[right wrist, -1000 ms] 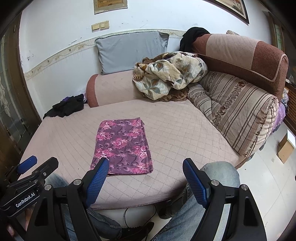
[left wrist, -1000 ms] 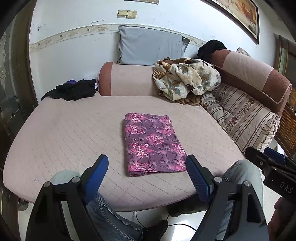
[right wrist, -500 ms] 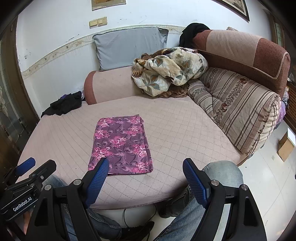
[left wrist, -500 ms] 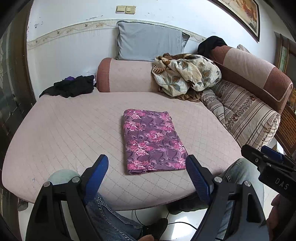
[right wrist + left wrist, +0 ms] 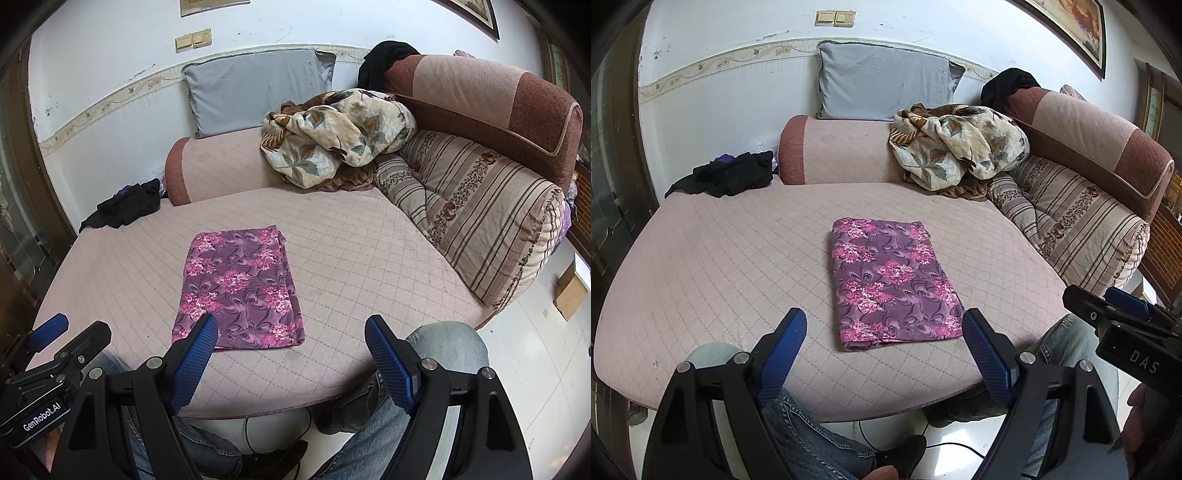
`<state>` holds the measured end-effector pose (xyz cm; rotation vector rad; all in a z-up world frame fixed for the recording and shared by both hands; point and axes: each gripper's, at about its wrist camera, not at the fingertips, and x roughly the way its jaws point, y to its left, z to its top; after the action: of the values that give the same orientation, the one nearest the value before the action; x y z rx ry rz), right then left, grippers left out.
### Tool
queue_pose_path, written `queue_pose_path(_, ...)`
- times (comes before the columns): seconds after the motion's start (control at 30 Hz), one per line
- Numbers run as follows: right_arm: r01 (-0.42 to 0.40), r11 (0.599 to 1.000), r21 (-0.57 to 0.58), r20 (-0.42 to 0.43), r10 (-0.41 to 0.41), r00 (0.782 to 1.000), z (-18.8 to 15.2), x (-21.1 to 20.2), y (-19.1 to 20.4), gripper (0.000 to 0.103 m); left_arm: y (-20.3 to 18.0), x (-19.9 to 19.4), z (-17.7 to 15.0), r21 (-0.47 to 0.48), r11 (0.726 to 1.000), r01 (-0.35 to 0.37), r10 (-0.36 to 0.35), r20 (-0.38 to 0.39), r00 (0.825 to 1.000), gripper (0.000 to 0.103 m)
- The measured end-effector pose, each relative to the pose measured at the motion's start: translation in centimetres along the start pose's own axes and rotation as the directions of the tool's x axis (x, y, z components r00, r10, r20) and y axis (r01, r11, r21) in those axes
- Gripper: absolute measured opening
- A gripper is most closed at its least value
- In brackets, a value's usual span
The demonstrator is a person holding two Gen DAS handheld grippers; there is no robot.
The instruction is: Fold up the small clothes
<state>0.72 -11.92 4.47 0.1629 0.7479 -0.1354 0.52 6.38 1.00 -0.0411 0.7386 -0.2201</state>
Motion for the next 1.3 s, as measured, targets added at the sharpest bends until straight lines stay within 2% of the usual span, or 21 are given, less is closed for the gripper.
queue_pose_path(1.3,-0.005,1.000,0.001,-0.006,0.005,1.000,0.26,0.75,-0.51,0.086,-0.38,0.60,-0.14,0.010,1.000,0.001,-0.001,-0.013,1.000,0.086)
